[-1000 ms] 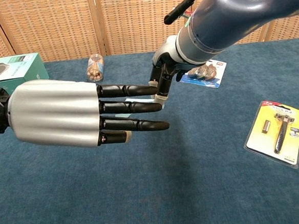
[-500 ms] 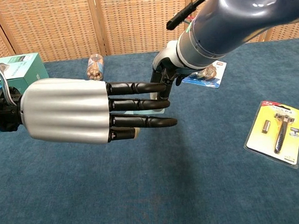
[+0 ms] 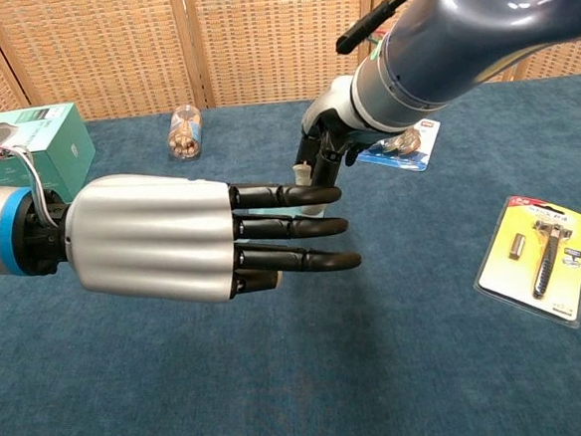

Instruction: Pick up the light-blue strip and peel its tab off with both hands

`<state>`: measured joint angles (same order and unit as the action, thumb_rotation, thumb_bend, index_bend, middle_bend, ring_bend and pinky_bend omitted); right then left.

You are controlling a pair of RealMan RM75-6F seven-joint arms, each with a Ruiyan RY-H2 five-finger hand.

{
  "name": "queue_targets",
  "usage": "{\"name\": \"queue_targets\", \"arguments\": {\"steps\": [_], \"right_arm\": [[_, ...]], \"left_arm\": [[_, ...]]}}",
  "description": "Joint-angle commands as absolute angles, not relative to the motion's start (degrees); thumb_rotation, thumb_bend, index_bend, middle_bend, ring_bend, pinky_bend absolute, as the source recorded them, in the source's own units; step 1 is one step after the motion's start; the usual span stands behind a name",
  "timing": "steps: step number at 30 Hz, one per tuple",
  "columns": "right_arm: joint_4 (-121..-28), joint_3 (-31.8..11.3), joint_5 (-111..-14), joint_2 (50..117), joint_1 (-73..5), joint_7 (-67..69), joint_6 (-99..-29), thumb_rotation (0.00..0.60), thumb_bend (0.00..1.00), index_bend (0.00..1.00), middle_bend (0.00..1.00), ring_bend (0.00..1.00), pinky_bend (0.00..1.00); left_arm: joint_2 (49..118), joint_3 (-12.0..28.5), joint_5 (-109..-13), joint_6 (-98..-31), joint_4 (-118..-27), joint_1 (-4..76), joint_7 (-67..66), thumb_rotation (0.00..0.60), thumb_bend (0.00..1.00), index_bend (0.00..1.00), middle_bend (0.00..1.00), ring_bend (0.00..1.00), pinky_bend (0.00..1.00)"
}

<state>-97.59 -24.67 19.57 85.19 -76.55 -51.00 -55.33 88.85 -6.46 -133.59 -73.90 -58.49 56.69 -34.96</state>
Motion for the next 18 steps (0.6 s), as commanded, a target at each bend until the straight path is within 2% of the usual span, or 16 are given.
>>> {"name": "queue_targets", "arguments": {"steps": [1,18], "right_arm": [[-97.6,-24.3,19.6,85.0,-76.6,-50.8,-55.2,0.600,0.72,0.67,0.12,0.00,0.00],[-97.6,-22.9,19.5,84.3,-77.1,-49.5,-54.6,0.600,0.72,0.67,0.12,0.00,0.00]], "left_arm": [[89.2,-6.5,-133.3,-74.0,-58.2,56.9,-35.2,0.600,0.23,0.49,0.00,0.00,0.00],[89.6,-7.1,-131.8,-74.5,-57.2,57.4,-36.1,0.600,0.27,0.51,0.00,0.00,0.00]]}}
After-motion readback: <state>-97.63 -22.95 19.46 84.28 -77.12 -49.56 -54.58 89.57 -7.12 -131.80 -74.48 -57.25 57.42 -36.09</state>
